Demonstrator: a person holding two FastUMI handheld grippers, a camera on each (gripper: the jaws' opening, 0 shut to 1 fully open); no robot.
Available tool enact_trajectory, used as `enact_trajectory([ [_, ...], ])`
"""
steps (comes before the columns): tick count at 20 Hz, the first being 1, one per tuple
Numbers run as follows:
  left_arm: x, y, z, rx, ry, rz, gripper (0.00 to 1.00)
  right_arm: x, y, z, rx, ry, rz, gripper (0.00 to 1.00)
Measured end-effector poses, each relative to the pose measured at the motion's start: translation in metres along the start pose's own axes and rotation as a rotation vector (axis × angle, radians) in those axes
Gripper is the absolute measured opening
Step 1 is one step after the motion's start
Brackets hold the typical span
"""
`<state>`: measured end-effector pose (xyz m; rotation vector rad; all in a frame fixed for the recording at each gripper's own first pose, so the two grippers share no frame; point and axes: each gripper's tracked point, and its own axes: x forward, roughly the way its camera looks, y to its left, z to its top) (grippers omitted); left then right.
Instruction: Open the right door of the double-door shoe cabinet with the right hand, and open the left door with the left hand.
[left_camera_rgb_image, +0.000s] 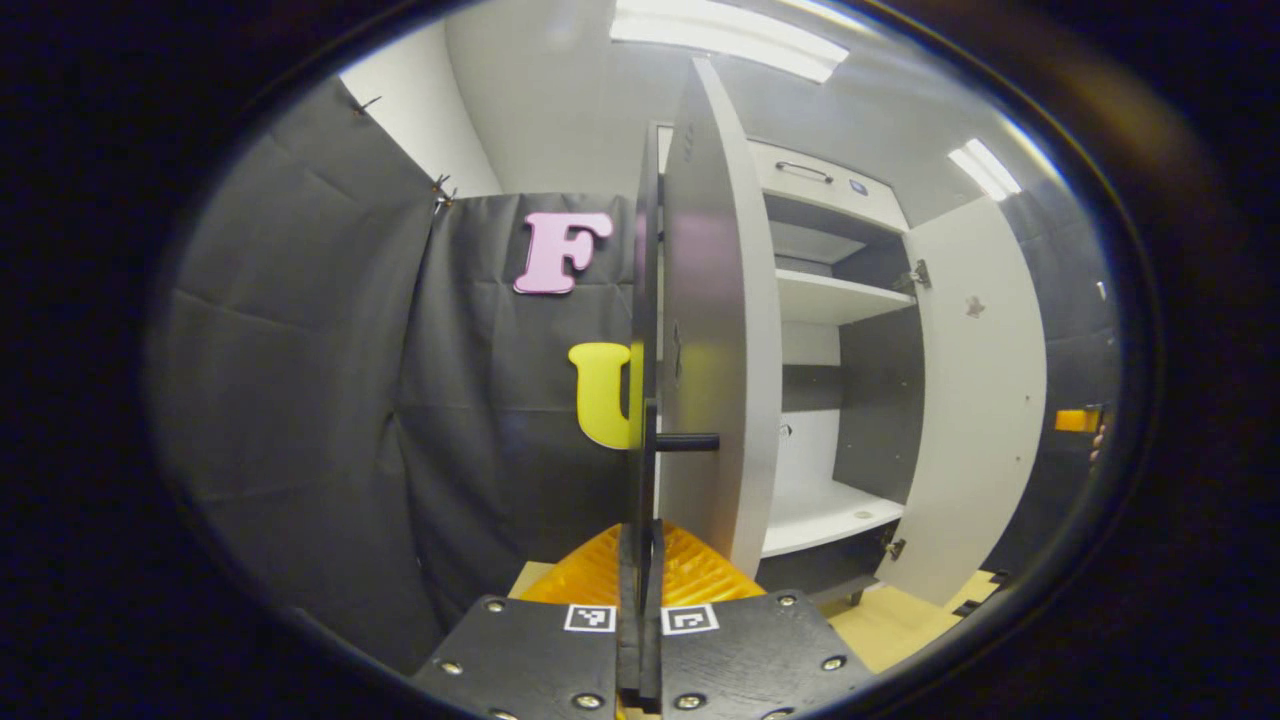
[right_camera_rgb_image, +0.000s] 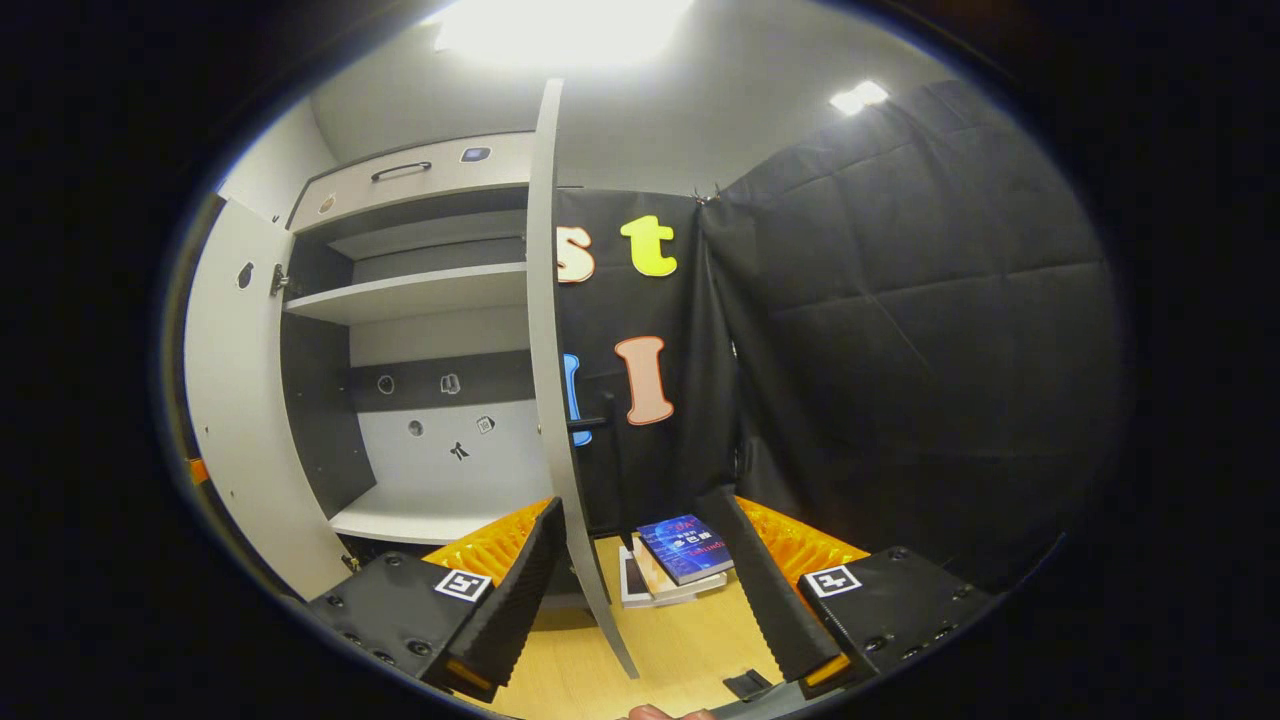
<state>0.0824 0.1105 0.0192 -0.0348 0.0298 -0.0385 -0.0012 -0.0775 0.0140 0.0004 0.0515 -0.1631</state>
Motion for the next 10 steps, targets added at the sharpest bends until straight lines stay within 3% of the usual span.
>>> enact_trajectory([
  [5, -0.029, -0.005, 0.025, 0.062, -0.013, 0.089, 0.01, 0.009, -0.008, 0.038, -0.011, -0.090, 0.073, 0.98],
  [10, -0.057, -0.040, 0.052, 0.049, -0.059, 0.098, 0.02, 0.011, -0.008, 0.028, -0.017, -0.056, 0.127, 0.97],
])
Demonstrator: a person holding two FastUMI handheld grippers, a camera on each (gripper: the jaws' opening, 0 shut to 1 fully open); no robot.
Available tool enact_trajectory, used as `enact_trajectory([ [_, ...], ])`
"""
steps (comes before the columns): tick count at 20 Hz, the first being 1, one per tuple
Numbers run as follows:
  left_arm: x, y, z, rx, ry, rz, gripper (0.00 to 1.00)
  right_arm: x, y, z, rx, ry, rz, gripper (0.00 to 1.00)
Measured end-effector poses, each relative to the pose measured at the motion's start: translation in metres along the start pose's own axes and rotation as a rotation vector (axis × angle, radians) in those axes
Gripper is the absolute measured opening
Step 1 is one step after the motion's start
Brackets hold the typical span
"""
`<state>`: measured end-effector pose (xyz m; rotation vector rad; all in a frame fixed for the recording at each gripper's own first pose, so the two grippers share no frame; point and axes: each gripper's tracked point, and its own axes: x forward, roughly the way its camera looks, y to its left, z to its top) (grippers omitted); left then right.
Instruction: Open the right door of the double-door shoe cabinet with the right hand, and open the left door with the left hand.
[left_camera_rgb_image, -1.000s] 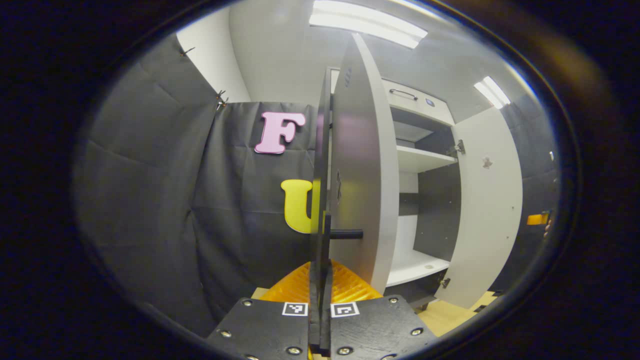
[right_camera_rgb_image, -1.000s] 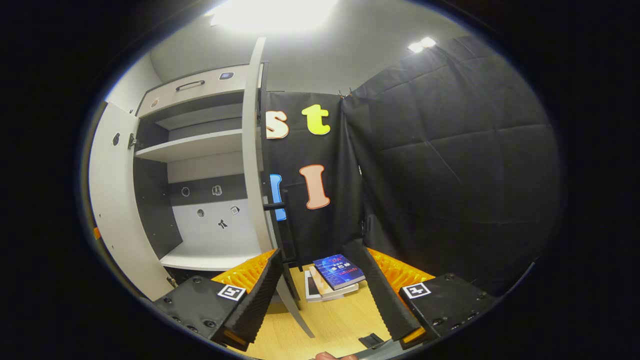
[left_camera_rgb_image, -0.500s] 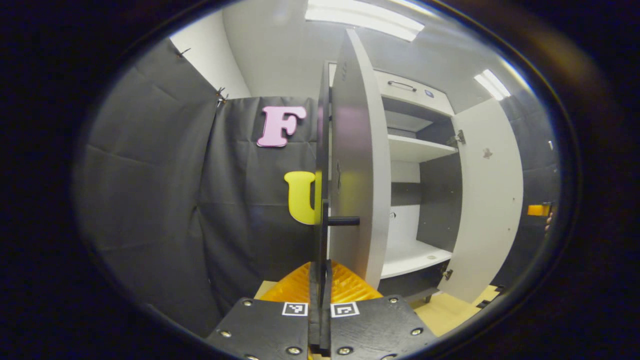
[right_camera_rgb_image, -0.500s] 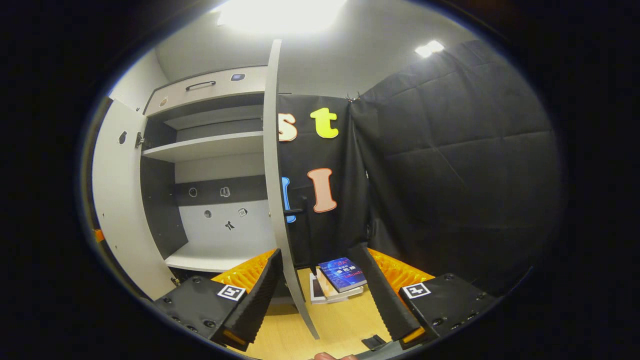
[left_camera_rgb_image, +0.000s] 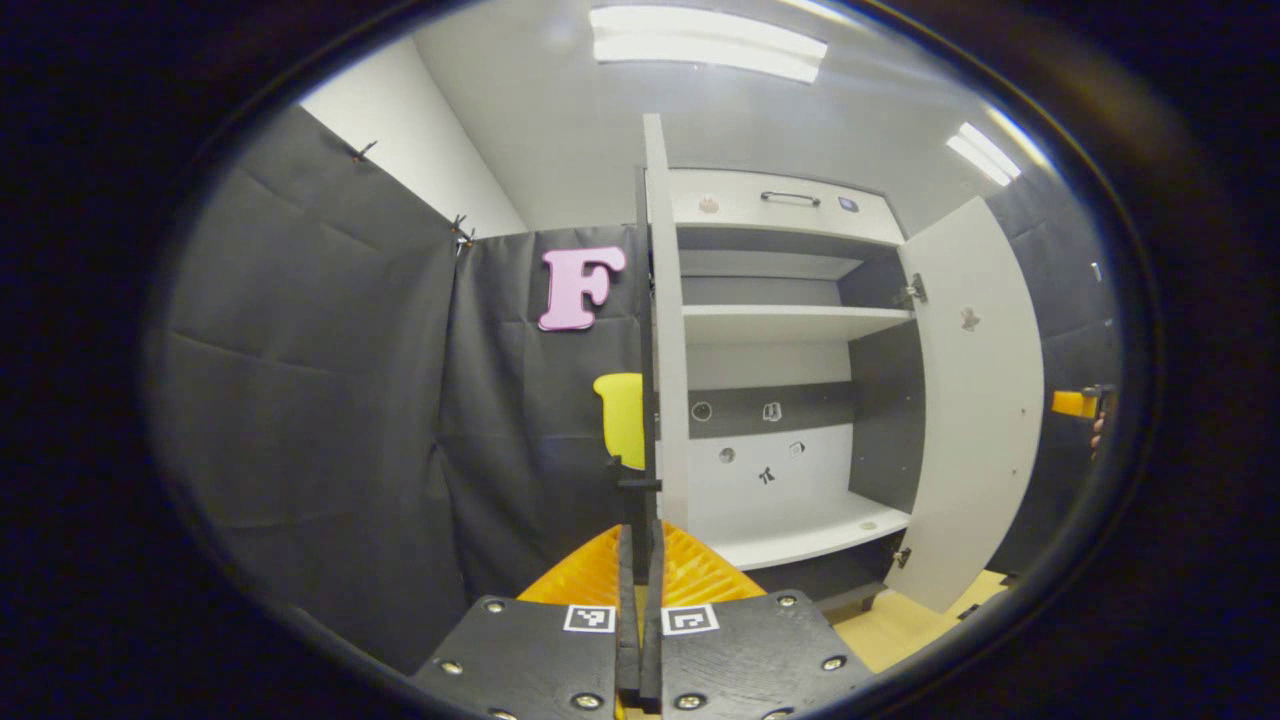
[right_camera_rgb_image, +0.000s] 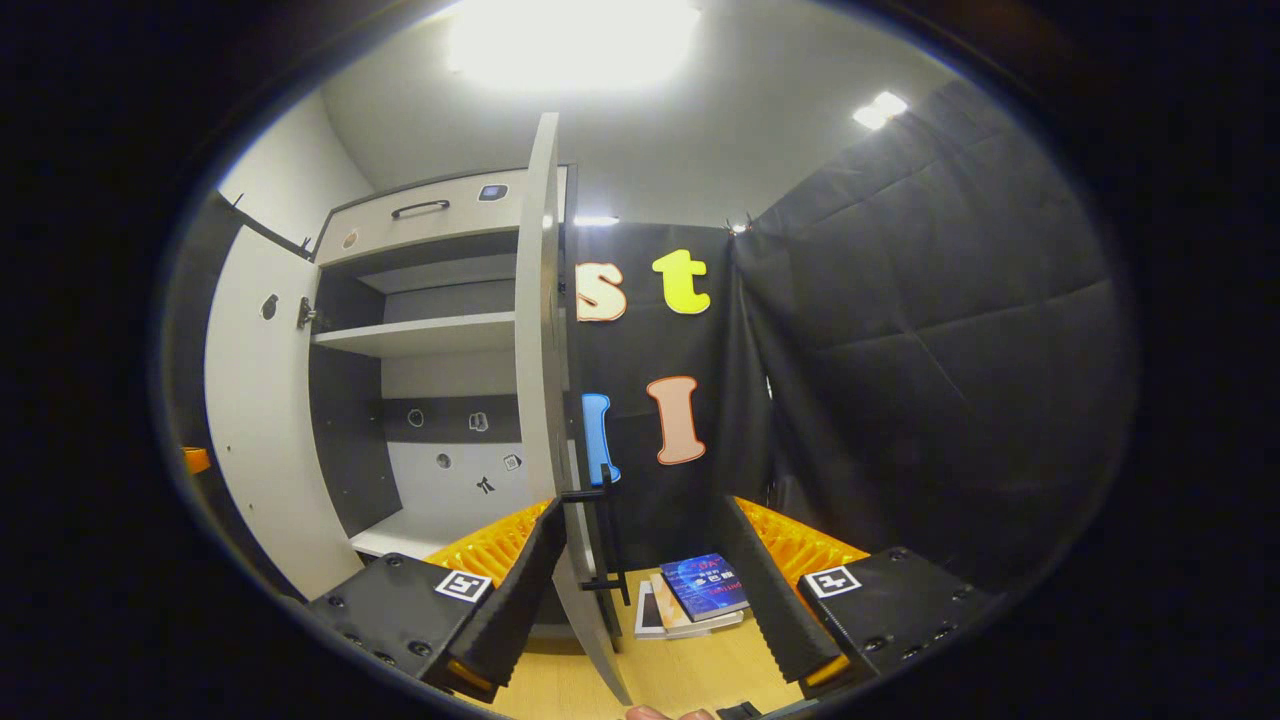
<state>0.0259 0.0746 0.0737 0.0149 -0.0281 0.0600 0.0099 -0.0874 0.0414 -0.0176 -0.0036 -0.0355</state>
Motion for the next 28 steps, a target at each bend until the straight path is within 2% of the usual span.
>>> enact_trajectory([
  [2, -0.012, -0.021, 0.010, -0.007, -0.043, 0.016, 0.02, -0.005, 0.005, -0.011, 0.018, 0.023, 0.021, 0.98],
  [4, -0.012, -0.030, 0.008, 0.003, -0.049, 0.044, 0.10, -0.013, 0.017, -0.027, 0.074, 0.033, 0.047, 0.98],
  [7, -0.011, -0.040, -0.014, 0.030, 0.000, 0.086, 0.74, -0.015, 0.026, -0.056, 0.073, 0.087, 0.064, 0.98],
  [11, -0.016, -0.062, -0.031, -0.011, 0.008, 0.073, 0.88, -0.023, 0.046, -0.074, 0.080, 0.126, 0.106, 0.98],
  [14, -0.022, -0.070, -0.032, -0.014, -0.006, 0.075, 0.88, -0.023, 0.056, -0.085, 0.098, 0.158, 0.123, 0.98],
  [21, -0.030, -0.079, -0.038, -0.010, -0.016, 0.069, 0.88, -0.014, 0.063, -0.078, 0.041, 0.127, 0.124, 0.98],
  [23, -0.026, -0.080, -0.040, -0.009, -0.009, 0.073, 0.88, -0.012, 0.070, -0.079, 0.037, 0.129, 0.135, 0.98],
  [24, -0.025, -0.080, -0.041, -0.005, -0.007, 0.072, 0.89, -0.024, 0.089, -0.063, 0.036, 0.133, 0.142, 0.98],
  [25, -0.025, -0.081, -0.042, 0.001, -0.007, 0.068, 0.88, -0.012, 0.075, -0.081, 0.033, 0.139, 0.151, 0.98],
  [28, -0.023, -0.085, -0.047, 0.017, 0.002, 0.059, 0.88, -0.012, 0.080, -0.084, 0.012, 0.145, 0.168, 0.98],
])
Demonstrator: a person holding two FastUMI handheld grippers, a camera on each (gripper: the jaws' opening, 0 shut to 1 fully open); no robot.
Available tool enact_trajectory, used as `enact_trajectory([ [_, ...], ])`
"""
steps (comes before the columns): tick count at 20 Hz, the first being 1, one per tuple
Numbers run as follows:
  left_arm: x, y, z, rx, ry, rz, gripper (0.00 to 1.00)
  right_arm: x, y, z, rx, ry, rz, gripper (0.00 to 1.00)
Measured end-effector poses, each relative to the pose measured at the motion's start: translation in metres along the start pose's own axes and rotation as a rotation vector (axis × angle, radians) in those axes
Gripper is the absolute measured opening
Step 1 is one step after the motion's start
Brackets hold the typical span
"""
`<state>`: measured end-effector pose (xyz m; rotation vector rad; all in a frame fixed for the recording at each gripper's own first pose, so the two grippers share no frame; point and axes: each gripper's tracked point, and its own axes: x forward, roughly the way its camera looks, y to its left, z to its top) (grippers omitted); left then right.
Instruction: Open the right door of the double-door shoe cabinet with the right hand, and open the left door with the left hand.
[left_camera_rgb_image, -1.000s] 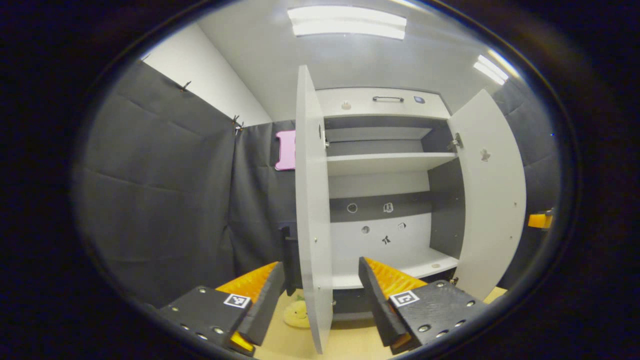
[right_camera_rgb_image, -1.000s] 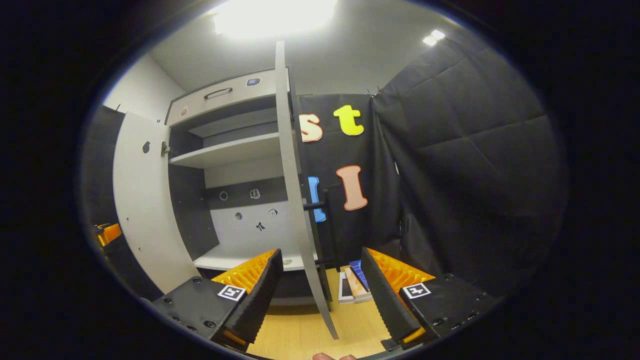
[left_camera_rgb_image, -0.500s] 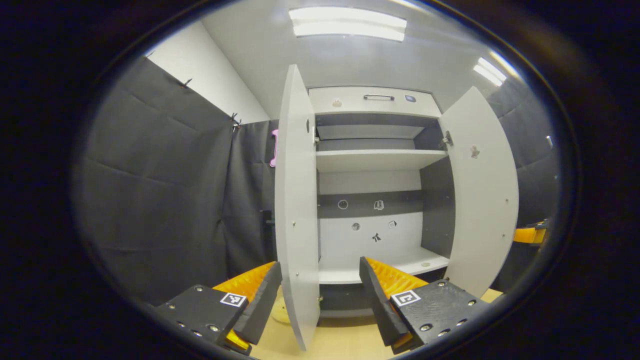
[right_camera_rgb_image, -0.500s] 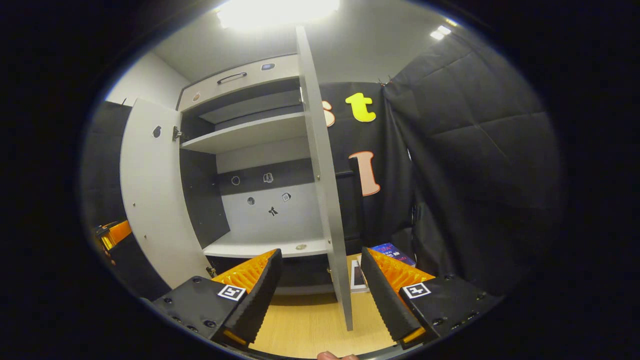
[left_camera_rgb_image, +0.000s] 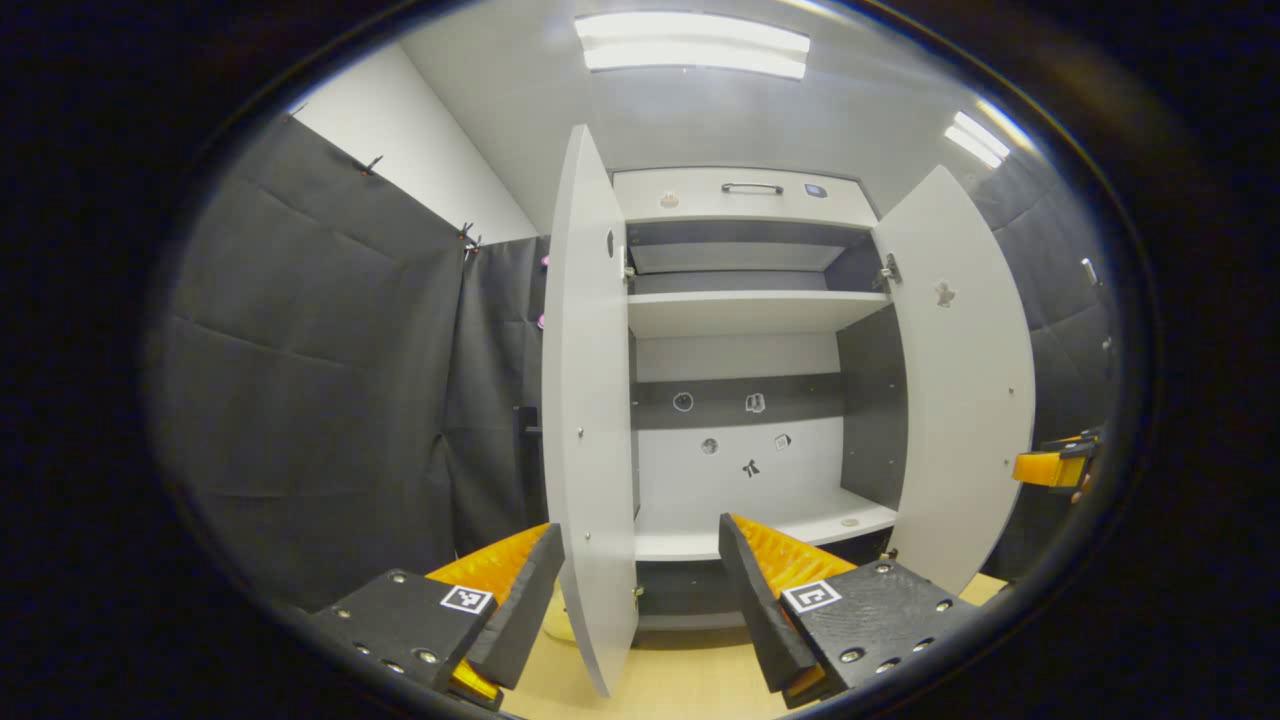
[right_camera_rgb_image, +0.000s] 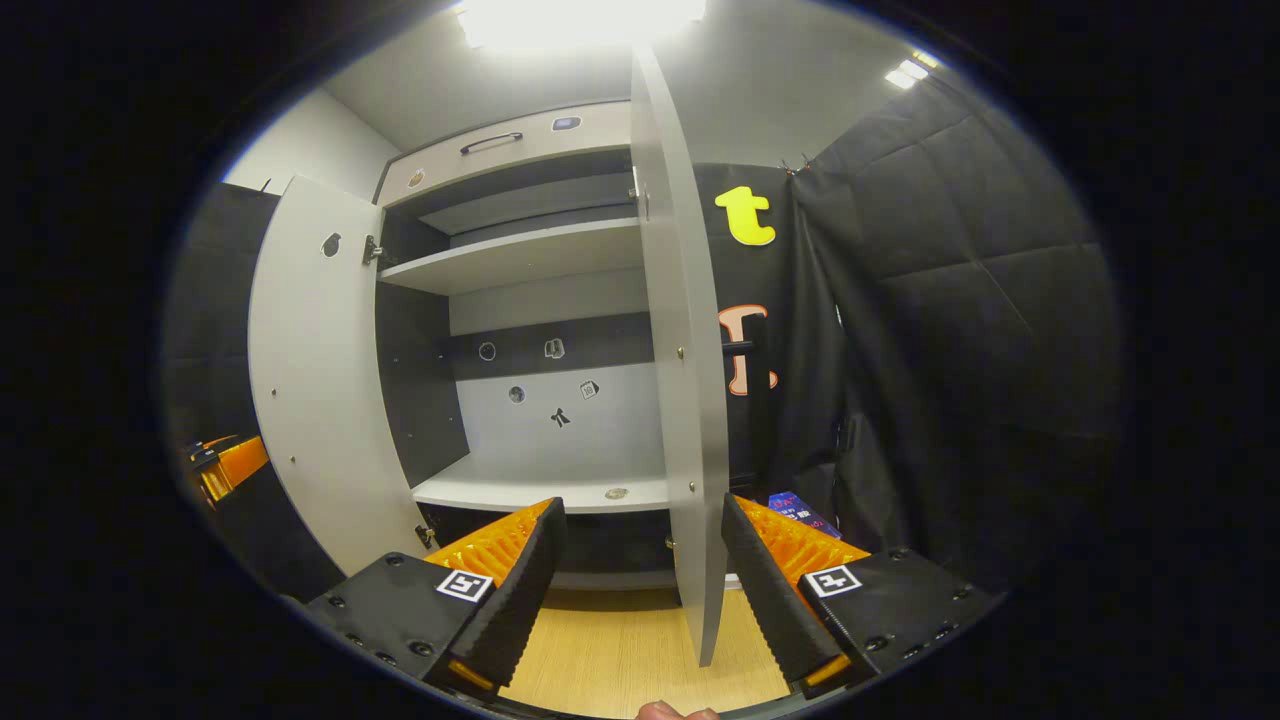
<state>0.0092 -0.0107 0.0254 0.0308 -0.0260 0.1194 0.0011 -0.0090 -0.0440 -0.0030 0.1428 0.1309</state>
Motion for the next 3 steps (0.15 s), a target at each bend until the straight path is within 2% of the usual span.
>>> enact_trajectory([
  [3, 0.0005, -0.0040, -0.0038, -0.002, 0.001, -0.021, 0.88, 0.0017, 0.0112, -0.0062, -0.003, 0.011, 0.013, 0.97],
])
